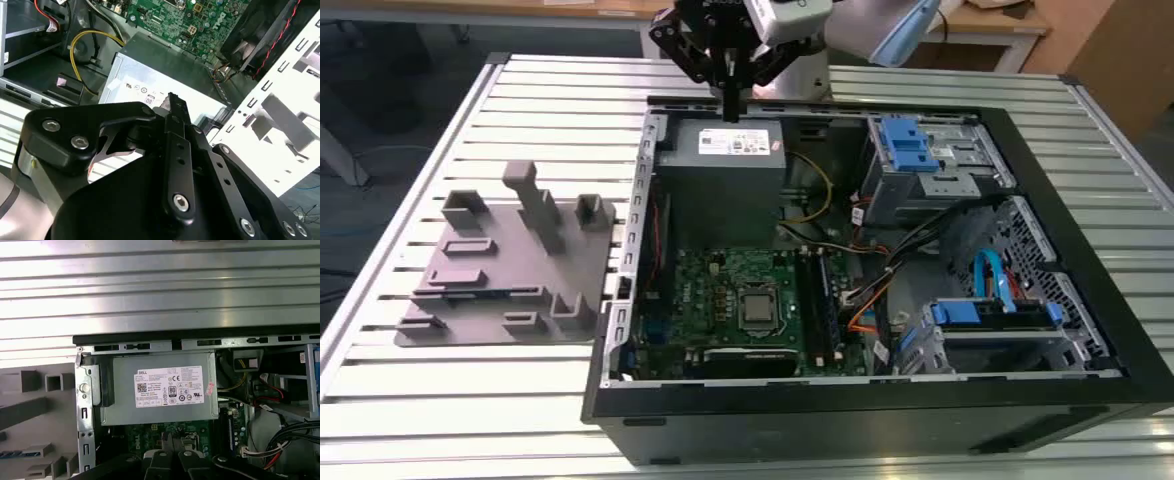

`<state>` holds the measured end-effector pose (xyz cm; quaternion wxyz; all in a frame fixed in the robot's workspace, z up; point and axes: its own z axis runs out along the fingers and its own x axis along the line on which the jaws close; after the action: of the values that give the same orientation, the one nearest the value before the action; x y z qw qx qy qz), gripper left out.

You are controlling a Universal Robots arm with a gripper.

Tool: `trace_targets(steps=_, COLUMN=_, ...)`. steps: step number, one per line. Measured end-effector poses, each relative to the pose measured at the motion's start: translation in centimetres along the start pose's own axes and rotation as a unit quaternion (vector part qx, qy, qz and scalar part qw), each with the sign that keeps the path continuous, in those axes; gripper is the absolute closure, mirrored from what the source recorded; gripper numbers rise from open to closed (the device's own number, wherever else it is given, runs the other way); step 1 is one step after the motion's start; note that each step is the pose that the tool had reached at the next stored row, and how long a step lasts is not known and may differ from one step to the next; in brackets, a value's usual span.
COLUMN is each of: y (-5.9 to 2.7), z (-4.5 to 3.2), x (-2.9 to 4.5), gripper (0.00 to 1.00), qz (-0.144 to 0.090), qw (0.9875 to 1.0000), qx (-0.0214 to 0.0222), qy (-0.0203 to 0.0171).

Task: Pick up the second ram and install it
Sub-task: 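Reach for the second ram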

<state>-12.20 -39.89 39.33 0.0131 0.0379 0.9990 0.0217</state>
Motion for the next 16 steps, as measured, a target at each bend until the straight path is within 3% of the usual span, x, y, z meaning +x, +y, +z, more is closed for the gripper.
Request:
trace_targets(steps=8, y=-0.03, z=-0.01, x=0.35, gripper=0.93, qz=0.0, qw=1.0, qx=0.0, qy=0.0)
trace_targets(steps=16, y=-0.19, z=-0.07, x=2.57, gripper=0.93, qz=0.0, qw=1.0, qx=0.0, qy=-0.0002)
